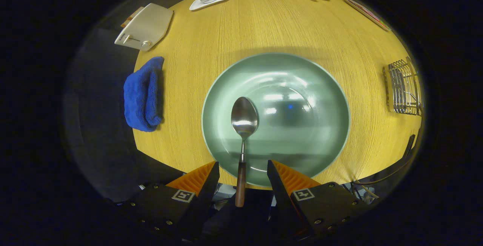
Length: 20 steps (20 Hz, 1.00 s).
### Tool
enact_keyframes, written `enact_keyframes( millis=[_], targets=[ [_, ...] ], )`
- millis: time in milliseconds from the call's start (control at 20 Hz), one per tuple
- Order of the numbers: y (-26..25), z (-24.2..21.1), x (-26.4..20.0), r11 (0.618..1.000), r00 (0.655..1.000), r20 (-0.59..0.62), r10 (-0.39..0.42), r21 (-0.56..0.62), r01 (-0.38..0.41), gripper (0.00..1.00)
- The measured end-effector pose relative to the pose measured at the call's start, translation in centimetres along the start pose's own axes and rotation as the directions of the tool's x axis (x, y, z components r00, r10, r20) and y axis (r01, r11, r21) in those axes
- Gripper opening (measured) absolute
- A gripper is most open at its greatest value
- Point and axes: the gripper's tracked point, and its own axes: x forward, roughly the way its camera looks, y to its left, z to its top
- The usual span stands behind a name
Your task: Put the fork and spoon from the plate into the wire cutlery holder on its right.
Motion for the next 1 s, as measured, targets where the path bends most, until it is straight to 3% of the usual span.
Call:
enact_keyframes(
  millis=[150, 250, 300, 350, 400, 500, 550, 800, 1000],
  targets=[
    [0.4, -0.4, 1.0, 1.000, 1.000, -0.014, -0.005, 0.008, 0.005, 0.79],
    [0.7, -0.6, 1.6, 1.000, 1.000, -0.018, -0.002, 0.030, 0.002, 0.47],
    [0.5, -0.8, 1.6, 1.000, 1.000, -0.030, -0.009, 0.020, 0.009, 0.41],
    [0.5, -0.4, 1.1, 0.999, 1.000, -0.019, -0.009, 0.034, 0.009, 0.44],
    [0.6, -0.5, 1.0, 0.999, 1.000, -0.029, 0.001, 0.054, 0.000, 0.26],
    [1.1, -0.9, 0.4, 0.996, 1.000, -0.019, 0.023, 0.088, -0.021, 0.22],
    [1.6, -0.9, 1.8, 0.995, 0.998, -0.032, 0.048, 0.086, -0.045, 0.07],
    [1.7, -0.2, 0.2, 0.990, 0.996, 0.012, 0.093, 0.104, -0.093, 0.07],
    [2.2, -0.1, -0.7, 0.965, 0.985, 0.016, 0.170, 0.199, -0.170, 0.07]
  ],
)
